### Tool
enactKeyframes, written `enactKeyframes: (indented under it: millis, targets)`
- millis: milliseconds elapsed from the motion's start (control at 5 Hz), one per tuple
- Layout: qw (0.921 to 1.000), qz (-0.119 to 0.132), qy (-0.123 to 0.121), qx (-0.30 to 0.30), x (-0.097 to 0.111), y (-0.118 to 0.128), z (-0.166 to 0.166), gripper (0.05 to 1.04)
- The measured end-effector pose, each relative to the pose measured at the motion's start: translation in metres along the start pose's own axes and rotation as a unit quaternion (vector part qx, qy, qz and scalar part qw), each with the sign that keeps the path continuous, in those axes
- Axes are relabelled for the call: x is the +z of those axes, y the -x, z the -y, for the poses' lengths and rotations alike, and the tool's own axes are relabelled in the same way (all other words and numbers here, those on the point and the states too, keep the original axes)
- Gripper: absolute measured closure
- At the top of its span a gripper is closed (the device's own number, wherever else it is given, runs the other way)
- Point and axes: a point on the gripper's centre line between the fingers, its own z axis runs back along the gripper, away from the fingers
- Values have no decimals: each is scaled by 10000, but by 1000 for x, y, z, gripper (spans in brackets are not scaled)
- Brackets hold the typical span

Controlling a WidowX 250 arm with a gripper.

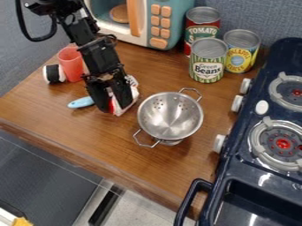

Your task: Flip out the red object to its place

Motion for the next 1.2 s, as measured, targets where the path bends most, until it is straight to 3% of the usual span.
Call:
enactKeyframes:
  millis: [400,600,800,1000,1200]
  targets:
    - [10000,-53,-5,72,-2,0,-2,83]
    - [9989,-15,-469,62,1,0,-2,83]
    - [9885,247,-1421,452,32,3,11,83]
    - [9796,440,-1820,734,51,5,15,83]
    - [9740,685,-2028,739,68,10,21,83]
